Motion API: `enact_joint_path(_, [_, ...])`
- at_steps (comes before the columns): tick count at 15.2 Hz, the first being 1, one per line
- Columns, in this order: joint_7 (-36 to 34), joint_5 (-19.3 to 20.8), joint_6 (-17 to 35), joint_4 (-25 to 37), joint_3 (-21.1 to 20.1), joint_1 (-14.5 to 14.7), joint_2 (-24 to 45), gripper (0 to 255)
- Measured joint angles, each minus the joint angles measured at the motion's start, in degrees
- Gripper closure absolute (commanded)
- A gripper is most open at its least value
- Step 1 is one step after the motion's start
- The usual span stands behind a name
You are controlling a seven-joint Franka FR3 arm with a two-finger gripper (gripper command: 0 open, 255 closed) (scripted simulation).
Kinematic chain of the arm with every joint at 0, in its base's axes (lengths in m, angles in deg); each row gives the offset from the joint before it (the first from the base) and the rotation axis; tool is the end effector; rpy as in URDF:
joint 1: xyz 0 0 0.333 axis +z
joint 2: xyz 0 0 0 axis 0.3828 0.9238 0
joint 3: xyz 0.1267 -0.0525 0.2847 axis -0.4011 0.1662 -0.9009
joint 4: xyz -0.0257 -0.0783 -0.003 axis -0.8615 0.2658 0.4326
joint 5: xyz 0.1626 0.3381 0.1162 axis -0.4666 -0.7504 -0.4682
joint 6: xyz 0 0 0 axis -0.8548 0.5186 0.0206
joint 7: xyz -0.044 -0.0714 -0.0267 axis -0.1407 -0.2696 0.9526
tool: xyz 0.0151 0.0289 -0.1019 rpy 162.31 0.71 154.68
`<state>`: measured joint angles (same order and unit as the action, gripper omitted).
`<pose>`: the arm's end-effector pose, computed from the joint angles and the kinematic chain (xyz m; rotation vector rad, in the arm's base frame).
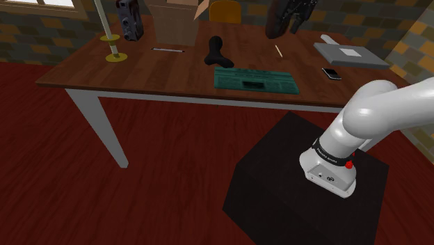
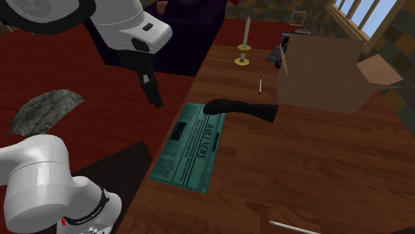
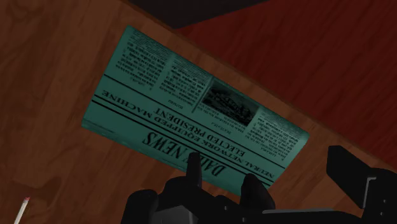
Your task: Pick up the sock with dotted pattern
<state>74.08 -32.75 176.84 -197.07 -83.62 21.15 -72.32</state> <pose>0.3115 -0.0107 0.6024 -3.0065 0.3286 -0.1919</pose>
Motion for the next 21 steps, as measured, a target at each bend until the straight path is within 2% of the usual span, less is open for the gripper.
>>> enact_joint_path(2, [-0.72, -0.31, 0.55, 0.35, -0.19, -0.14, 0.98, 0])
enact_joint_path(8, [-9.07, -3.69, 7.89, 3.55, -2.3, -1.59, 12.41, 0])
enact_joint_path(15, [-18.64, -6.95, 15.35, 11.34, -3.47, -3.33, 28.54, 0])
enact_joint_path(21, [-26.45, -9.35, 19.25, 19.98, -3.45, -4.39, 41.56, 0])
